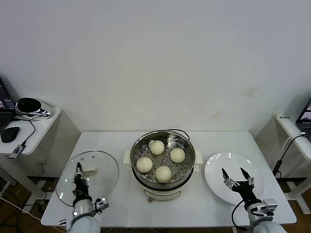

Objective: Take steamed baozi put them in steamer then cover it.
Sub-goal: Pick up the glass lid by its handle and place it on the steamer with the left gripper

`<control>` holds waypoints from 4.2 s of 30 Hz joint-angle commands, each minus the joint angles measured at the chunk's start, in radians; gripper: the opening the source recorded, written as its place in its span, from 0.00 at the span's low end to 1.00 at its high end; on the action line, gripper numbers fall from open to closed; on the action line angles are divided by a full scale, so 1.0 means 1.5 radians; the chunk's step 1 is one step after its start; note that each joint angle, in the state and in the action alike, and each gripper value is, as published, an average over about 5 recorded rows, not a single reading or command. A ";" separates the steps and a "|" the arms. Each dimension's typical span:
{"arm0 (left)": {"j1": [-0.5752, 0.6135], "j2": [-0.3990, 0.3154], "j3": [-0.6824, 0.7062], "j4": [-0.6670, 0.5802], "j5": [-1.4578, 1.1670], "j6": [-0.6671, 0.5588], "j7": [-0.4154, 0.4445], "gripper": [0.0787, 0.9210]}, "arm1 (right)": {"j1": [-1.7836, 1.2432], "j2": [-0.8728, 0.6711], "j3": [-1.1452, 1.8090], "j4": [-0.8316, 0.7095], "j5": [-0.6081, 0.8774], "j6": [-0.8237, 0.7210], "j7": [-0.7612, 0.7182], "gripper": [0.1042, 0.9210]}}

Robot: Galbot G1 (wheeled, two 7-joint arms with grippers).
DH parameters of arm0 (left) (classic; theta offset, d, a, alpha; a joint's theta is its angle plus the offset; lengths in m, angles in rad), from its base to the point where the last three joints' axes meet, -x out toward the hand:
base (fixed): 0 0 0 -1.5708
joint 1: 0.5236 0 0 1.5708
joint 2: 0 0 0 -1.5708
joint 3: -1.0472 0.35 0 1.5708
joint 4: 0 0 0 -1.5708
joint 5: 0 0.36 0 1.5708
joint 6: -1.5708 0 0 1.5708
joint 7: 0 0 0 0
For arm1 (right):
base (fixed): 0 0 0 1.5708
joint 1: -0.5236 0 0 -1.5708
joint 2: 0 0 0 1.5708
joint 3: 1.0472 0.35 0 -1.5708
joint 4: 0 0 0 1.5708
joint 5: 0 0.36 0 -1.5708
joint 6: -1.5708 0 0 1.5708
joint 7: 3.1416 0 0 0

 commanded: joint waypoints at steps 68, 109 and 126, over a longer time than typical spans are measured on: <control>-0.263 -0.198 0.404 0.020 0.304 0.147 0.354 0.08 | 0.002 0.040 0.043 -0.020 -0.078 -0.016 0.001 0.88; -0.253 -0.196 0.387 0.018 0.296 0.146 0.369 0.08 | 0.003 0.049 0.040 -0.025 -0.086 -0.011 -0.003 0.88; -0.252 -0.195 0.389 0.019 0.305 0.145 0.378 0.08 | 0.004 0.051 0.039 -0.027 -0.086 -0.009 -0.003 0.88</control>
